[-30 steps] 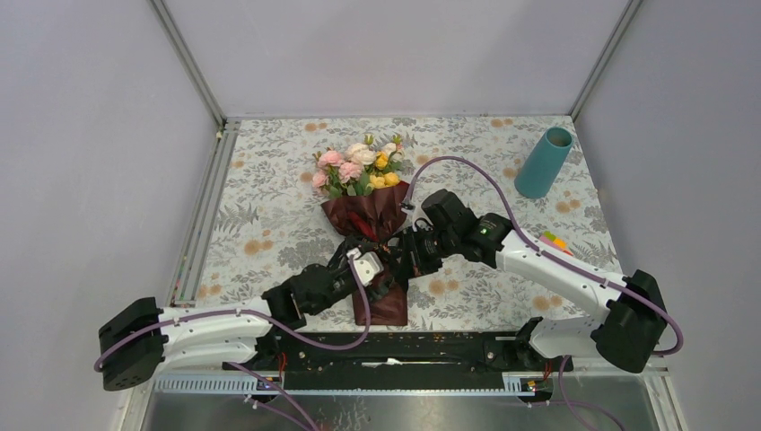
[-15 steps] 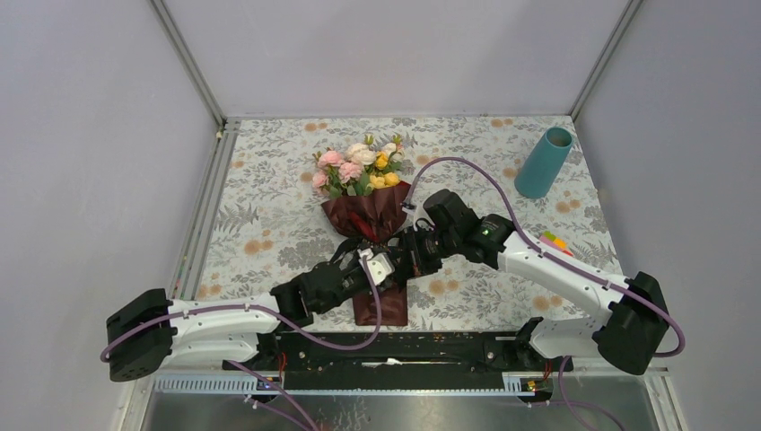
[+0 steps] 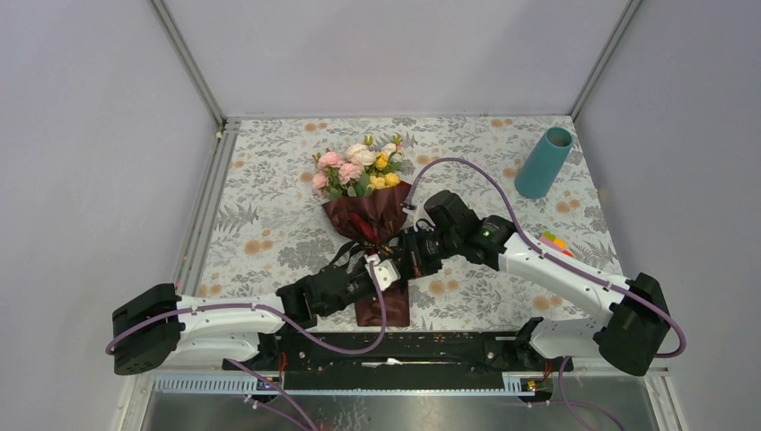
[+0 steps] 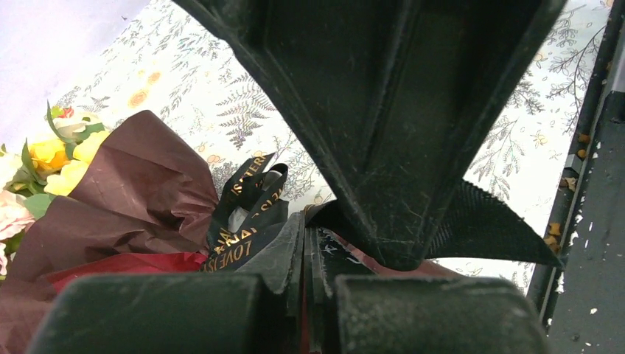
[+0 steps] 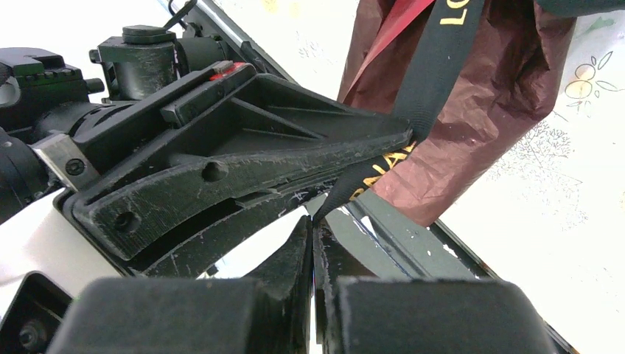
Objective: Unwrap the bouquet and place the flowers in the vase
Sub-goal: Untie the ribbon from the wrapping paper.
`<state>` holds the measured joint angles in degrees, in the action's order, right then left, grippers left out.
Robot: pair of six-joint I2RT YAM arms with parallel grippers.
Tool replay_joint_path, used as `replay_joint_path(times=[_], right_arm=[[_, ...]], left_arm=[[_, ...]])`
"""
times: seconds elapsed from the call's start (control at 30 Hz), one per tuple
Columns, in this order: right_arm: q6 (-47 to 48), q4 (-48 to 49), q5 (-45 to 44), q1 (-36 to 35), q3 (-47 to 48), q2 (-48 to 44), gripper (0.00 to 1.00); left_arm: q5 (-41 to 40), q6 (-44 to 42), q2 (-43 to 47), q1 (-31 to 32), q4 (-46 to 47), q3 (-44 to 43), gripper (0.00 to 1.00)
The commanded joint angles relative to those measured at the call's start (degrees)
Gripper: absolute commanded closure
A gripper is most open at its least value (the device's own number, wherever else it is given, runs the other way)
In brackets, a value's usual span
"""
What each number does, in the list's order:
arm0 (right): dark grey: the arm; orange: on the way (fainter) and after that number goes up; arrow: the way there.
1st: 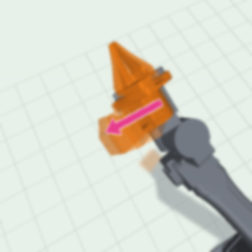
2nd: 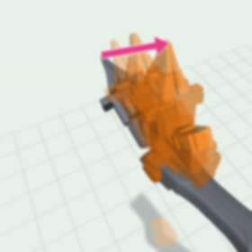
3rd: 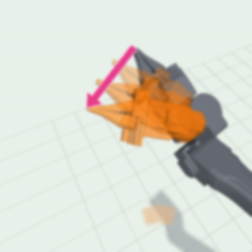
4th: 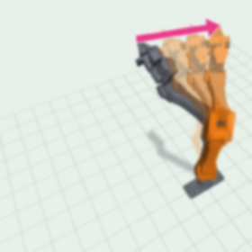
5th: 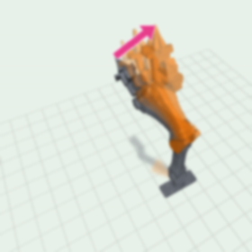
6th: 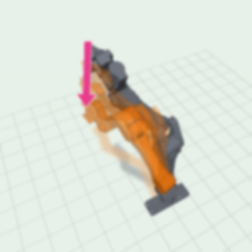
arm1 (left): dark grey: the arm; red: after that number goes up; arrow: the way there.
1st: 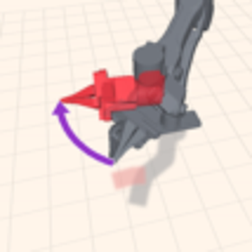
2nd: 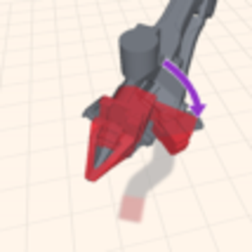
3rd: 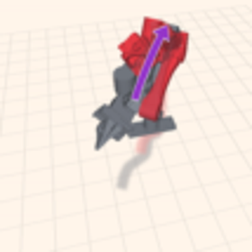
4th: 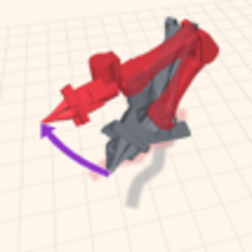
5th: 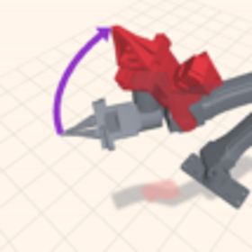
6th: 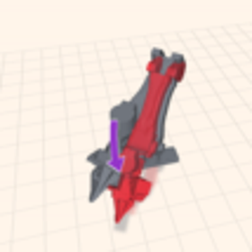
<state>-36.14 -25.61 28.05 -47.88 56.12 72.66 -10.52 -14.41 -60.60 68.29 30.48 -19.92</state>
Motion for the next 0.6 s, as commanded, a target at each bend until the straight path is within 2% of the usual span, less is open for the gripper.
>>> replay_joint_path(times=[0.0, 0.07, 0.27, 0.43, 0.57], right_arm=[[0.0, 1.2, 0.1, 0.2, -0.5, -1.8, 1.0], [0.1, 1.1, -0.7, 0.2, -0.7, -2.3, 1.0], [0.0, 1.2, -4.7, 1.0, -1.7, -5.7, 0.69], [-0.4, 1.0, -9.1, 2.1, -3.5, -9.9, 0.51], [-0.5, 1.1, -16.9, 2.3, -5.6, -13.8, 0.36]], left_arm=[[-0.4, 1.9, 0.0, 0.4, 4.8, -1.4, 1.0], [-2.7, 4.1, 0.2, 0.4, 5.9, -0.8, 1.0], [-9.5, 12.9, 0.7, 0.2, 8.1, 1.5, 1.0], [-13.1, 22.3, 2.8, -0.6, 6.6, 3.2, 1.0], [-16.9, 32.1, 5.6, -1.5, 2.4, 3.8, 1.0]])
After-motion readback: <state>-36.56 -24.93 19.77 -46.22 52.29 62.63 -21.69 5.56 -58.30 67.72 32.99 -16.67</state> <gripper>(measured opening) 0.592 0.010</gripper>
